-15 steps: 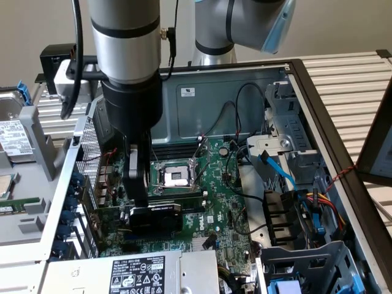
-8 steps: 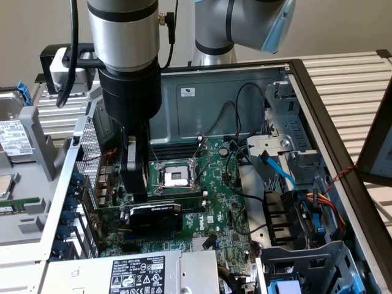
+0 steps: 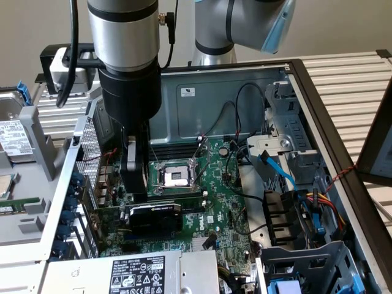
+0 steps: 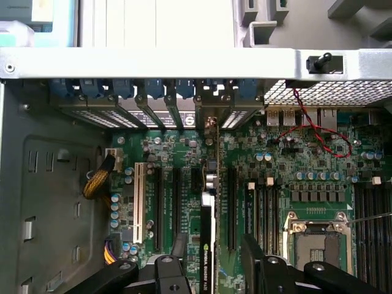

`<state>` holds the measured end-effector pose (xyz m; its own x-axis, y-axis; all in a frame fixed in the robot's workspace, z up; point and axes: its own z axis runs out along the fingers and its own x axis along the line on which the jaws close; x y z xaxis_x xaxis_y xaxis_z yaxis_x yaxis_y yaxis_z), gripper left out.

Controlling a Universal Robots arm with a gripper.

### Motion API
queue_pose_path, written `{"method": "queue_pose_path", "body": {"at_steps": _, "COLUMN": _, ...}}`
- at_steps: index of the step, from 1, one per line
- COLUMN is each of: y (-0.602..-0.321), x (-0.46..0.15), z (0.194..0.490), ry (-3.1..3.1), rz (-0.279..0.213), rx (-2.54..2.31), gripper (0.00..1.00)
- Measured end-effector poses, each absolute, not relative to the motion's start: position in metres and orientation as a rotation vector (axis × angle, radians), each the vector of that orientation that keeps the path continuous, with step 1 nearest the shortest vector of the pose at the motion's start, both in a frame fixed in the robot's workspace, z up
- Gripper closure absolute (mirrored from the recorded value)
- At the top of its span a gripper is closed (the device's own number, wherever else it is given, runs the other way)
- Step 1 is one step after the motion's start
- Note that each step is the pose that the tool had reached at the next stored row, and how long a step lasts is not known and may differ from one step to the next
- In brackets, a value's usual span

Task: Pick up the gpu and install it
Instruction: 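Press down on the gpu until it lock into place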

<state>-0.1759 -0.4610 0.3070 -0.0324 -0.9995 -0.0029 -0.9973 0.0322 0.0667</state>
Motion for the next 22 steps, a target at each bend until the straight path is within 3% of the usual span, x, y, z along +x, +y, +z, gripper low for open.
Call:
{"method": "queue_pose_path", "body": {"at_steps": 6, "y": -0.4610, "x": -0.1759, "z": 0.3070, "ry": -2.225, "rz": -0.078, "rx": 2.154, "gripper": 0.54}}
{"method": "queue_pose_path", "body": {"at_steps": 8, "y": -0.4610, "x": -0.1759, "z": 0.3070, "ry": -2.225, "rz": -0.078, "rx": 2.154, "gripper": 0.67}}
{"method": "queue_pose_path", "body": {"at_steps": 9, "y": -0.4610, "x": -0.1759, "z": 0.3070, "ry": -2.225, "rz": -0.078, "rx": 2.154, "gripper": 0.67}}
{"method": "queue_pose_path", "body": {"at_steps": 14, "y": -0.4610, "x": -0.1759, "z": 0.3070, "ry": -2.225, "rz": -0.078, "rx": 2.154, "gripper": 0.89}}
{"method": "queue_pose_path", "body": {"at_steps": 17, "y": -0.4610, "x": -0.1779, "z": 0.3070, "ry": -2.226, "rz": -0.075, "rx": 2.155, "gripper": 0.89}}
{"method": "queue_pose_path", "body": {"at_steps": 22, "y": -0.4588, "x": -0.1839, "z": 0.3060, "ry": -2.248, "rz": -0.019, "rx": 2.176, "gripper": 0.89}}
